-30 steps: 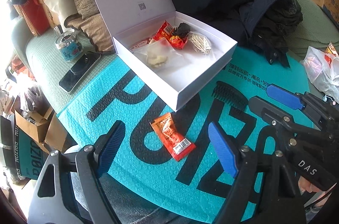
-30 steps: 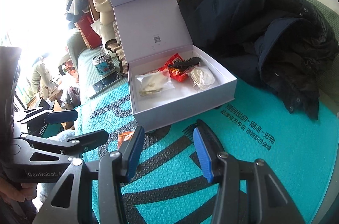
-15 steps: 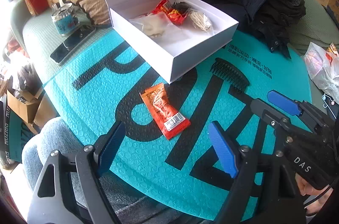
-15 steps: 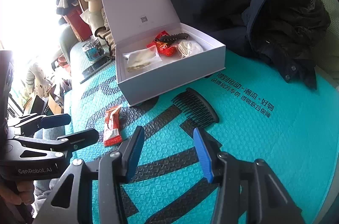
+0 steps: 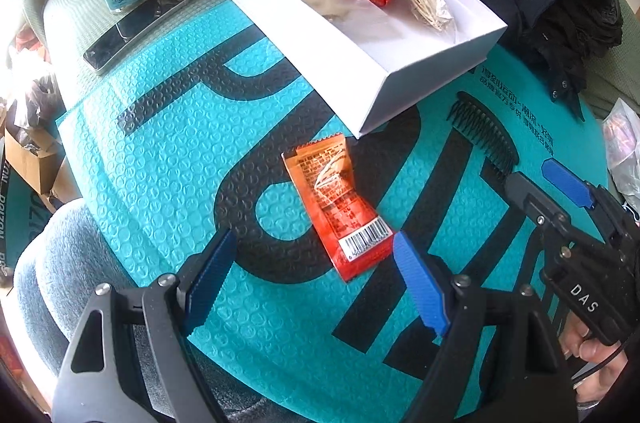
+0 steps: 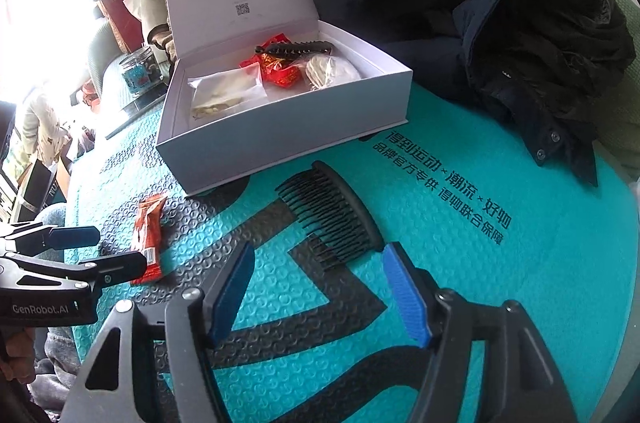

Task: Organize objects
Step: 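Grasp the orange snack packet with the left tool while the right tool grasps the black comb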

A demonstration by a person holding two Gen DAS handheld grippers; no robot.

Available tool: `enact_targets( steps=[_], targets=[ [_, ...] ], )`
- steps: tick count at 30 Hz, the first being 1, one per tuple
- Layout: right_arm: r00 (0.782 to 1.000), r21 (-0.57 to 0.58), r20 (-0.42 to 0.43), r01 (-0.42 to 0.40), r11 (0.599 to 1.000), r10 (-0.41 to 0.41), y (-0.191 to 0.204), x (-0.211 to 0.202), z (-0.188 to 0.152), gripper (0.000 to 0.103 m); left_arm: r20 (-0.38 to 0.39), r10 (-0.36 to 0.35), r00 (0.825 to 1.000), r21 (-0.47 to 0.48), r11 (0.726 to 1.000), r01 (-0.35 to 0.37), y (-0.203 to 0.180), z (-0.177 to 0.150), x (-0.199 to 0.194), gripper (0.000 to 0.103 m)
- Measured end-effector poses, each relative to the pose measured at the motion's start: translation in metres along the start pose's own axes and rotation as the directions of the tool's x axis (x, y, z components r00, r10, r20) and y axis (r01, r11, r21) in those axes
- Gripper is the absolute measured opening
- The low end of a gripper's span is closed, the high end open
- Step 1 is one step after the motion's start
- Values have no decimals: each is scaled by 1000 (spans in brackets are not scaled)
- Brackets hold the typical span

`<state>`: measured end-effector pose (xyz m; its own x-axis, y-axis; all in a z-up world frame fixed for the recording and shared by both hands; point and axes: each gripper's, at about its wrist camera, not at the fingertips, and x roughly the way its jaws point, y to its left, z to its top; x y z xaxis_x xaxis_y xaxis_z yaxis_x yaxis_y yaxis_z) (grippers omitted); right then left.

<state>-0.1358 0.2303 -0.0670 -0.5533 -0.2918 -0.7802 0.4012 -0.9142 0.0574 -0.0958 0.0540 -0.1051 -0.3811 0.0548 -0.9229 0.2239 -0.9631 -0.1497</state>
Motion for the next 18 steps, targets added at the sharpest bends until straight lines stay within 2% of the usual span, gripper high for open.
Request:
enact_targets(
  steps=[7,14,18],
  targets=[
    [999,-78,-30,12,997,-15,1,26,17,69,-6,-24,1000,-16,1000,24,1,18,13,80],
    [998,-140,-64,1,990,-10,3,48,30,70,-24,20,1000,16,1000,-20,-5,22,18,80],
    [995,-111,-100,-12,994,1,1,58,28,70,-13,34,999,33,999,-34,-4,23,22,80]
  ],
)
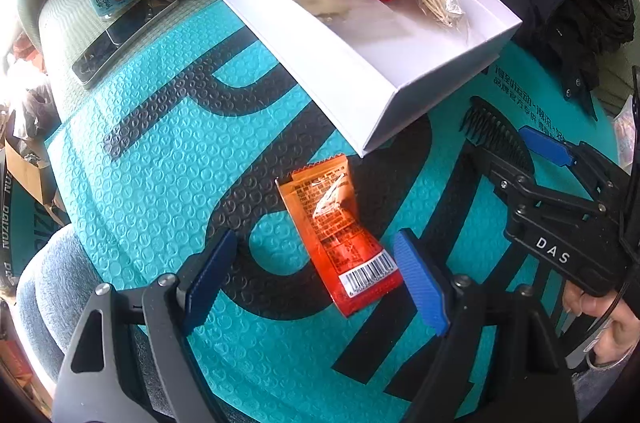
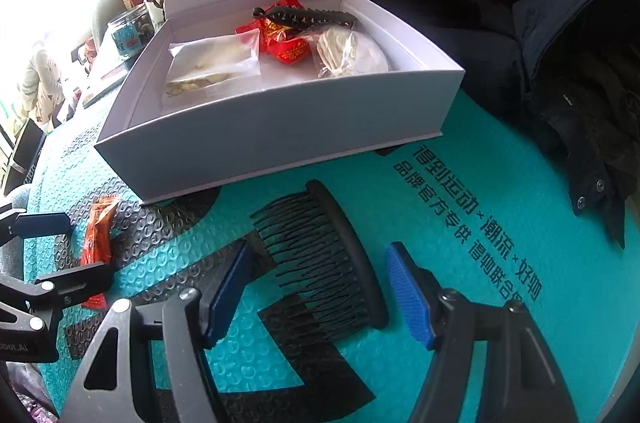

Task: Organize objects
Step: 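Grasp the orange snack packet with the left tool while the right tool grasps the black comb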

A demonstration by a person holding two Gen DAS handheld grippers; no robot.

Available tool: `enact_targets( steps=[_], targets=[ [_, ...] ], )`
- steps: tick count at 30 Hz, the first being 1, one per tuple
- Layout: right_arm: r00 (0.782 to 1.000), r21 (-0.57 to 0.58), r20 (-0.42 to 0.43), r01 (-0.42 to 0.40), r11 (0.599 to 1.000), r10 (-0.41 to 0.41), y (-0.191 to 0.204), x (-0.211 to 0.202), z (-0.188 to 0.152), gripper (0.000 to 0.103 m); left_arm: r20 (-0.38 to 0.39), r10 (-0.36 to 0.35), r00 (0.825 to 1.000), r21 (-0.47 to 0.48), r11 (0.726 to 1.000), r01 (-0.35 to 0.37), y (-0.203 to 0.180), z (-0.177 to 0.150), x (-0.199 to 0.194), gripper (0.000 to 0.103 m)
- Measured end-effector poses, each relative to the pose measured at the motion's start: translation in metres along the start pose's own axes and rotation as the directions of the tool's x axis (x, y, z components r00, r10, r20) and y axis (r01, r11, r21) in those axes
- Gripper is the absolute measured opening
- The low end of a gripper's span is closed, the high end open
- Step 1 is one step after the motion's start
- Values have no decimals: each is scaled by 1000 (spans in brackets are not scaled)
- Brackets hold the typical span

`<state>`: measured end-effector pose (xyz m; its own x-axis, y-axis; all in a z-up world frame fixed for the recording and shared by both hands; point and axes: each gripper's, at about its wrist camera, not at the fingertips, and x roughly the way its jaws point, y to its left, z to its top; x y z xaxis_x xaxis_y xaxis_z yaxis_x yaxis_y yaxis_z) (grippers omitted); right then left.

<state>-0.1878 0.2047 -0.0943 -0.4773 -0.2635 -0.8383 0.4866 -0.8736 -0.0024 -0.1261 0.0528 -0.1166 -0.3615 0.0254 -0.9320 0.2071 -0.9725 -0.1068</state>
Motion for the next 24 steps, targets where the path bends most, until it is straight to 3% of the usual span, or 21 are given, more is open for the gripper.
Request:
enact_targets(
  steps=[2,4,6,9,17,20,24],
  targets=[
    [1000,14,-15,-17,1000,17,-1,-1,-2,70,29,-2,1000,25,1000,1,0,-1,0,78],
    [1000,9,-17,-24,1000,24,0,-3,-6,65,54,0,999,44,999,-3,3,-1,0,64],
    [1000,16,-7,-16,1000,16,1,-7,-12,49,74,26,997,69,997,-32,4,-1,0,49],
    [1000,31,-13,-21,999,21,3,-12,-18,47,88,7,996,99,995,-16,6,-4,-5,33],
    [999,33,-30,-39,999,40,24,-30,-43,47,80,-67,995,105,993,58,15,-14,-13,30],
    [998,34,-44,-48,998,49,33,-39,-55,47,71,-97,993,181,980,83,12,-24,-18,30],
    [997,6,-69,-34,999,34,48,-49,-66,48,58,-103,993,209,974,88,16,-32,-22,30]
  ],
)
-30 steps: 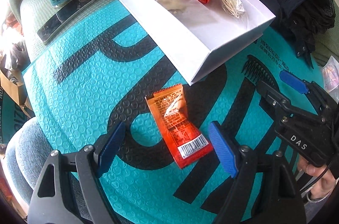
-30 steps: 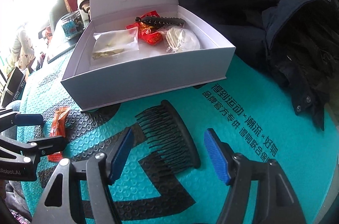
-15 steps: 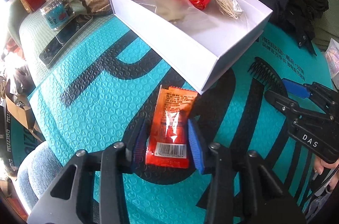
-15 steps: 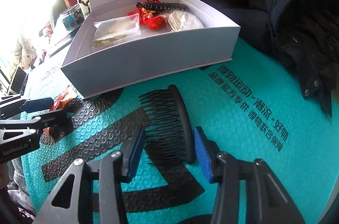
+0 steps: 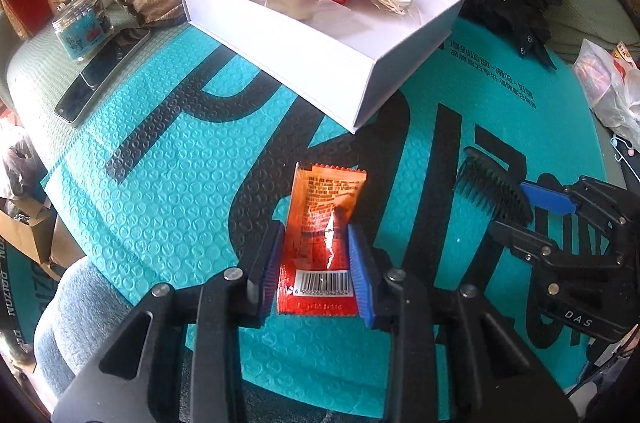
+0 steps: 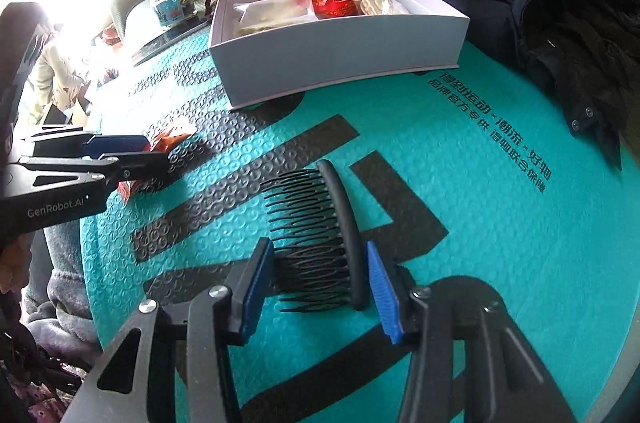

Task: Organize objects
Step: 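Grasp the orange snack packet with the left tool while the right tool grasps the black comb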

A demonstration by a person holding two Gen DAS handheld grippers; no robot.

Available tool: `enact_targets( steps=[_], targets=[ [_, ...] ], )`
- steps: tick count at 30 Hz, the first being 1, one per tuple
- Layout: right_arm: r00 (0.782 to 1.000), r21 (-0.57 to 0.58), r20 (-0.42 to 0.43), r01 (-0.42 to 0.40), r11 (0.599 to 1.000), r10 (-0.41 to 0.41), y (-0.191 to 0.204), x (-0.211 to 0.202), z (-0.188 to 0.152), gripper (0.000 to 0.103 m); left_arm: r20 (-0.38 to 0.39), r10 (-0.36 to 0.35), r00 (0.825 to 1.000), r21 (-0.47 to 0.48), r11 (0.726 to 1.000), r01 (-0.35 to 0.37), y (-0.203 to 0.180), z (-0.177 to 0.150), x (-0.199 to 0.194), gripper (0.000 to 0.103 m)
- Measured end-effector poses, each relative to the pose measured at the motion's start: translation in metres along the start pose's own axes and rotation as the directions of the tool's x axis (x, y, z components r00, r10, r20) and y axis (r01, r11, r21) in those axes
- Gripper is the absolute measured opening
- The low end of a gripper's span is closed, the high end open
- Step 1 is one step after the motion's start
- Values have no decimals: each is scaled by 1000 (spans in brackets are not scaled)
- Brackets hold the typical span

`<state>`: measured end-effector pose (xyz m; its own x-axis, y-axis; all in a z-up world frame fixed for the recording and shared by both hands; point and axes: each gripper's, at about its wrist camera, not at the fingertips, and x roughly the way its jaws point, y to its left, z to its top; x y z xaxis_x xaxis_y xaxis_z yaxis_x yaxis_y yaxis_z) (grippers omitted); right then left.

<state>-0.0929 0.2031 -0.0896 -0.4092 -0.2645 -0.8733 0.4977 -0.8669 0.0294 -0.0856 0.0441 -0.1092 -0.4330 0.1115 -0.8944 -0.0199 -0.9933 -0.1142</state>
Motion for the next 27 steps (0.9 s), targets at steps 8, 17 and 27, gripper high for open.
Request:
enact_targets(
  steps=[8,17,27],
  targets=[
    [999,1,-15,31,1000,-31,4,1,1,58,-4,26,1000,43,999,-25,-1,-2,1,34],
    [999,-10,-33,4,1000,-5,2,5,1,64,4,33,999,26,999,-33,5,2,4,37],
    [1000,-26,-16,-11,1000,11,5,5,4,46,49,36,998,-60,998,-33,14,1,2,27]
  ],
)
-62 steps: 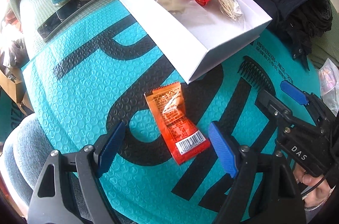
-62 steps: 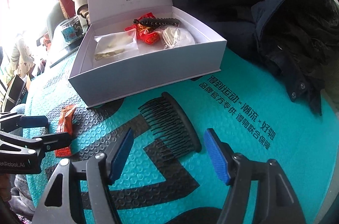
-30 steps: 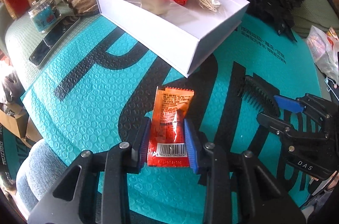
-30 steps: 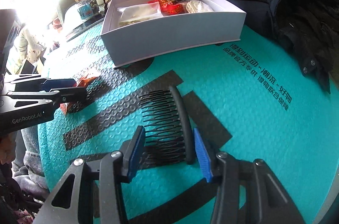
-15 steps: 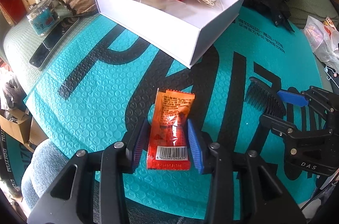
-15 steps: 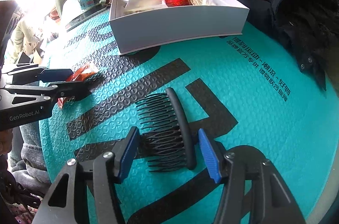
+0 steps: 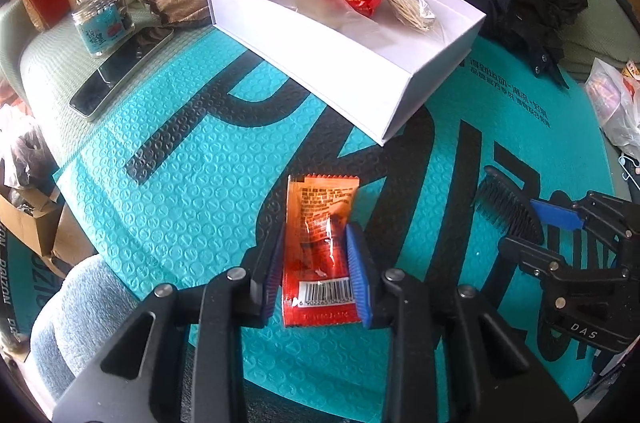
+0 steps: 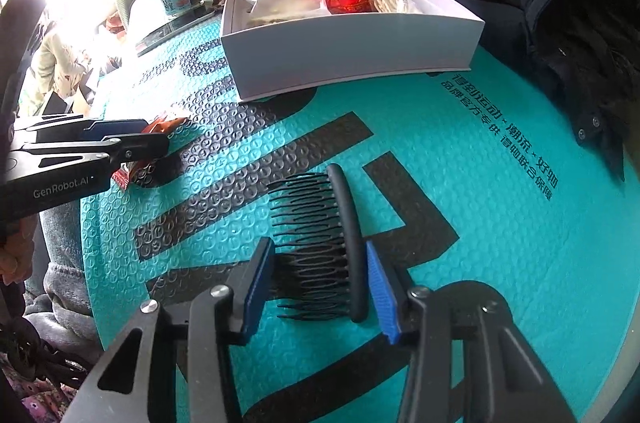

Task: Organize objects
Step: 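Grasp the orange snack packet with the left tool while the right tool grasps the black comb, then lift the orange packet with the left tool while the right tool lifts the black comb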

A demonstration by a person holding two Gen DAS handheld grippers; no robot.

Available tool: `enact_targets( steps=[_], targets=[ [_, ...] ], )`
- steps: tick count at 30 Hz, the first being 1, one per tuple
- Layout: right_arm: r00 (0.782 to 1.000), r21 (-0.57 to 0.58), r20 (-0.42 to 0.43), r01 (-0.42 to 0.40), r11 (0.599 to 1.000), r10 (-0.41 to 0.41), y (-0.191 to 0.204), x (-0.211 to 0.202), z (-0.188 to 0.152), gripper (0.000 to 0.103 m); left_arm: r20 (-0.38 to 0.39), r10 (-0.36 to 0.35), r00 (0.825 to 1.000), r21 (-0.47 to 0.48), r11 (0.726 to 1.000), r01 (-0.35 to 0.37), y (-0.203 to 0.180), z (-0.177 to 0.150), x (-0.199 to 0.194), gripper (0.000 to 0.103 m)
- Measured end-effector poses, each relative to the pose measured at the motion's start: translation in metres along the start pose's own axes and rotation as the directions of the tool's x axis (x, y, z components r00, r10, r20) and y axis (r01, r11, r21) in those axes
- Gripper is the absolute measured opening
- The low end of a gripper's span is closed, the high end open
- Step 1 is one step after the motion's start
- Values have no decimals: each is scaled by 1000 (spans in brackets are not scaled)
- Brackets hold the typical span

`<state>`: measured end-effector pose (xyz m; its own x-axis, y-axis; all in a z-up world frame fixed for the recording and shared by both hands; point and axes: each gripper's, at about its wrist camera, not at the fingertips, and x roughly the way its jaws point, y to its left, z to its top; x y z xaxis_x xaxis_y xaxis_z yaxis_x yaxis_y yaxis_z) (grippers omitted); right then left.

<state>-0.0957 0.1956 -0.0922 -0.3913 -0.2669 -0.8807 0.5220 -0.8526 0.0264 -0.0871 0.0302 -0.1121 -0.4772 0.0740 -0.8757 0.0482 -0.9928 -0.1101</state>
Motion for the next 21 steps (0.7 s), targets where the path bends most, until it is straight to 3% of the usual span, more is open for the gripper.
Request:
enact_targets(
  steps=[11,21],
  targets=[
    [999,53,38,-40,998,38,0,-3,1,46,-16,-16,1000,-67,998,15,14,2,-6,24],
    [994,47,84,-69,996,65,12,-16,12,46,19,37,999,-77,996,-35,19,8,-26,24]
  ],
)
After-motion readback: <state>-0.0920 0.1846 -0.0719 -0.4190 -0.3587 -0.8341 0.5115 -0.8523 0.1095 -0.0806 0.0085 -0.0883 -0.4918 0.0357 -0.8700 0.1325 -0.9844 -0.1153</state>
